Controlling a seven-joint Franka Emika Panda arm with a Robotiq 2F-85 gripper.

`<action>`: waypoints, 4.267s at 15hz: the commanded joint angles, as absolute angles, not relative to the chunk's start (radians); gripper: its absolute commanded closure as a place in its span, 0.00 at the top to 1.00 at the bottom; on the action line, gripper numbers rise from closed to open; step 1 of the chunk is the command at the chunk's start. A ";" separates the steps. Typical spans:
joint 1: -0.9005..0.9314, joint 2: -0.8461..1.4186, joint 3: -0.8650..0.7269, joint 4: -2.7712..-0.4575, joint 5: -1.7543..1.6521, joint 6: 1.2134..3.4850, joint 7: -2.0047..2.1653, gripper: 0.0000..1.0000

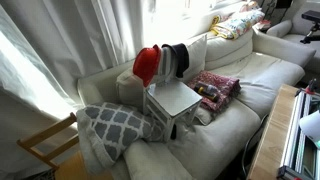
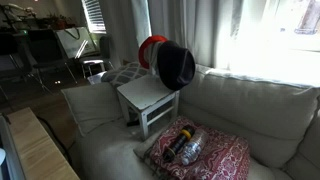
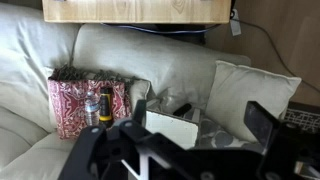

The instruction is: Remove the hats on the chair's ears starting with the black hat and place them on the chair's seat

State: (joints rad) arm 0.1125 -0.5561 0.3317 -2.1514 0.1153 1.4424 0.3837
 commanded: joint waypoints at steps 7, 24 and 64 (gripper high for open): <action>0.110 -0.510 0.317 -2.150 0.110 1.433 0.397 1.00; 0.022 -0.050 0.128 -2.147 -0.002 2.187 0.542 1.00; 0.187 0.456 -0.112 -1.882 -0.763 2.525 0.852 0.81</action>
State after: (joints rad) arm 0.1713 0.4216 -0.0964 -1.9010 -0.7420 2.4998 0.8108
